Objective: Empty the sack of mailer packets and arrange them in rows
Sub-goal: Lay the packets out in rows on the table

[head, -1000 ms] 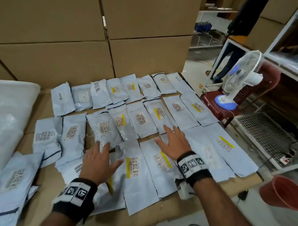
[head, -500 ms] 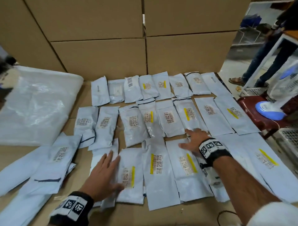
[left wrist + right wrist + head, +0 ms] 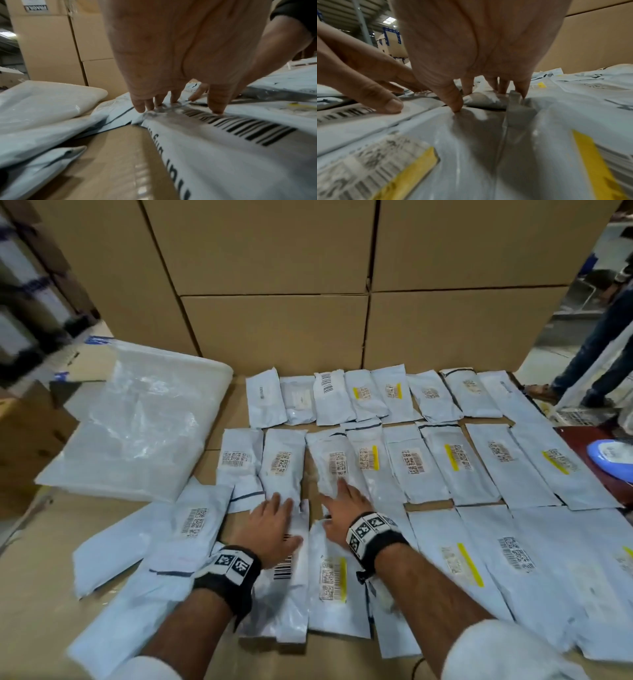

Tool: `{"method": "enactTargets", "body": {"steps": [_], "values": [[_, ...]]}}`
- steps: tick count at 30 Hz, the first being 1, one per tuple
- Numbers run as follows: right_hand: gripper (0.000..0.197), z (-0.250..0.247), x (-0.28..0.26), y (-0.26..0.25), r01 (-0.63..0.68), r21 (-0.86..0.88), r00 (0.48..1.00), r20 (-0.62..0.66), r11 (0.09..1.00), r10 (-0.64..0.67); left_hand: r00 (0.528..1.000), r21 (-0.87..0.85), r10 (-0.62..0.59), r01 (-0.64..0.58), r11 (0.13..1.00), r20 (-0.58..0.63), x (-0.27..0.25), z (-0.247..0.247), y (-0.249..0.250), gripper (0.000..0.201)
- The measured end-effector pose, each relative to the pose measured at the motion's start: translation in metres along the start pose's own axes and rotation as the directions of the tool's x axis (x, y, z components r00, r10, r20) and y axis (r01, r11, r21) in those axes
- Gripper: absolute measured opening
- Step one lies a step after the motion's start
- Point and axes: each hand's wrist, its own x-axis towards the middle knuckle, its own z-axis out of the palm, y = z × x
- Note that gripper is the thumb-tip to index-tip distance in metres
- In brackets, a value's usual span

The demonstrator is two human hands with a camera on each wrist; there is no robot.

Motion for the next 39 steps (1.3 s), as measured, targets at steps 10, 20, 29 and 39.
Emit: {"method": "enactTargets", "body": {"steps": [10, 20, 29, 39], "values": [[0.073, 0.008, -0.032, -0.043, 0.137, 0.102, 0.941, -0.324, 0.985, -0.097, 0.974, -0.159, 0.118, -0.150, 0.976, -0.192, -0.033, 0.011, -0.029, 0.072], [0.078, 0.052, -0.073, -0.086, 0.112, -0.020, 0.989, -0.093, 0.994, -0.113, 0.870, -0.241, -0.388, 0.323, 0.915, -0.304, -0.107, 0.015, -0.120, 0.092], [0.067, 0.046, -0.037, -0.188, 0.126, 0.359, 0.983, -0.171, 0.925, -0.067, 0.916, -0.357, -0.226, 0.100, 0.929, -0.331, -0.113, 0.026, -0.138, 0.081], [0.049, 0.054, -0.022, -0.192, -0.023, 0.629, 0.979, -0.145, 0.777, 0.146, 0.980, -0.266, -0.128, 0.084, 0.960, -0.153, -0.164, 0.045, -0.192, 0.117]]}}
